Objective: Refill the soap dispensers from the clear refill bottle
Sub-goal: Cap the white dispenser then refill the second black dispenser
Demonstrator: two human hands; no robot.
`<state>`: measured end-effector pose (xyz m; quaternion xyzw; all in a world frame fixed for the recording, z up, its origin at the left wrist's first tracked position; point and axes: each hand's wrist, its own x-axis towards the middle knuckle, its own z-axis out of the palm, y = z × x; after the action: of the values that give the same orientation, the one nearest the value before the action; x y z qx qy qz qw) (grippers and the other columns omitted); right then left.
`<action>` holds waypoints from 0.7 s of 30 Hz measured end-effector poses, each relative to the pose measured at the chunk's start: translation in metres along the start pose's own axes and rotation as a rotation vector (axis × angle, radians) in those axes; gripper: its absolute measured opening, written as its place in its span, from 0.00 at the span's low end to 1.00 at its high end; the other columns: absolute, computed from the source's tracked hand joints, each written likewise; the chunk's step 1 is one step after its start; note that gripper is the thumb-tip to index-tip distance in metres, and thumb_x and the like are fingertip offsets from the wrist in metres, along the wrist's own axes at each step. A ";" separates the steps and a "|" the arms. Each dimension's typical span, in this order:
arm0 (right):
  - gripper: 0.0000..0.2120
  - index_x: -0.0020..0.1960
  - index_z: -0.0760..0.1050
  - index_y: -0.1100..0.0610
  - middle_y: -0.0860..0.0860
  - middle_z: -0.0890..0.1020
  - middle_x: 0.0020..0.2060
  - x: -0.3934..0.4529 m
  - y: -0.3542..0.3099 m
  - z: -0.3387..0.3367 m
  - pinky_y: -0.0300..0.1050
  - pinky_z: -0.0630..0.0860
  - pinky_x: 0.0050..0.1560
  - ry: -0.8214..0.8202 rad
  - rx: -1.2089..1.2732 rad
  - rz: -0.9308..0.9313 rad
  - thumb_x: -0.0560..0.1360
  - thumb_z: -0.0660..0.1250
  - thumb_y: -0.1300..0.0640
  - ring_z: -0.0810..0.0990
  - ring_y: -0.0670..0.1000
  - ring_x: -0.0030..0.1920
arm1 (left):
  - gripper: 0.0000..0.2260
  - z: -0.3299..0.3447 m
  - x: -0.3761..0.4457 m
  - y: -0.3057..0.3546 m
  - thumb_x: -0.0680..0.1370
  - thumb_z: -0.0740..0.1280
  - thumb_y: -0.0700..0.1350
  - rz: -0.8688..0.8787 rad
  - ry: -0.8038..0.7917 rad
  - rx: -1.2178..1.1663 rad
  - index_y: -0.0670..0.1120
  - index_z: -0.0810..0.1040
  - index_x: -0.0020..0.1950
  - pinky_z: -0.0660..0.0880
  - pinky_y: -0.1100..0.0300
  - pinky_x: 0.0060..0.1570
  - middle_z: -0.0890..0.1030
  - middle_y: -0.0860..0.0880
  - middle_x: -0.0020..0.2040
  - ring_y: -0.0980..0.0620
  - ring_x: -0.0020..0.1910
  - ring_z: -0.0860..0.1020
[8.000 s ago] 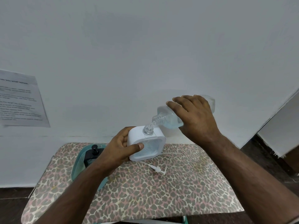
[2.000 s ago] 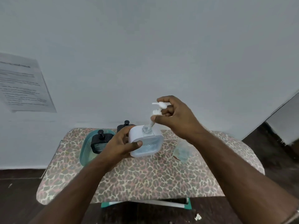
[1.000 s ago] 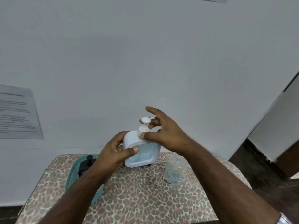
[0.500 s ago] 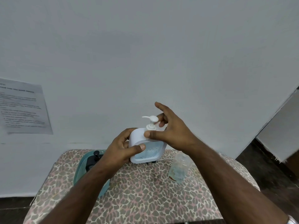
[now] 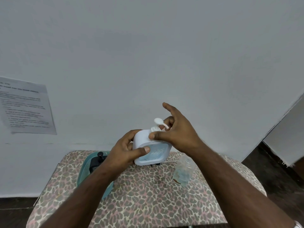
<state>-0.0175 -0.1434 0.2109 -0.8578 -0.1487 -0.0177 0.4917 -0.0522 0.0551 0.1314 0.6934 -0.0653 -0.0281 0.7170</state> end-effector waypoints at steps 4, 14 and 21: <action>0.47 0.80 0.55 0.41 0.39 0.84 0.57 -0.003 -0.001 -0.004 0.41 0.75 0.60 -0.143 0.054 -0.008 0.70 0.79 0.56 0.80 0.37 0.54 | 0.22 0.000 0.001 0.000 0.68 0.79 0.52 -0.011 -0.001 -0.017 0.61 0.80 0.62 0.85 0.42 0.52 0.85 0.49 0.58 0.45 0.57 0.85; 0.41 0.78 0.59 0.39 0.39 0.86 0.54 -0.004 0.001 0.002 0.47 0.76 0.64 -0.123 0.002 -0.031 0.73 0.77 0.55 0.82 0.39 0.54 | 0.22 -0.002 0.002 -0.003 0.72 0.80 0.46 0.002 0.001 -0.054 0.56 0.80 0.64 0.85 0.47 0.51 0.85 0.49 0.59 0.45 0.58 0.85; 0.34 0.73 0.67 0.40 0.44 0.86 0.55 -0.007 0.004 0.024 0.52 0.78 0.64 0.063 -0.030 0.023 0.72 0.77 0.54 0.83 0.46 0.56 | 0.21 0.008 0.003 -0.016 0.74 0.79 0.44 0.066 0.108 -0.013 0.52 0.79 0.64 0.84 0.46 0.55 0.85 0.48 0.58 0.45 0.58 0.85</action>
<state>-0.0260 -0.1264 0.1941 -0.8657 -0.1227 -0.0414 0.4835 -0.0494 0.0462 0.1159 0.6866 -0.0490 0.0324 0.7246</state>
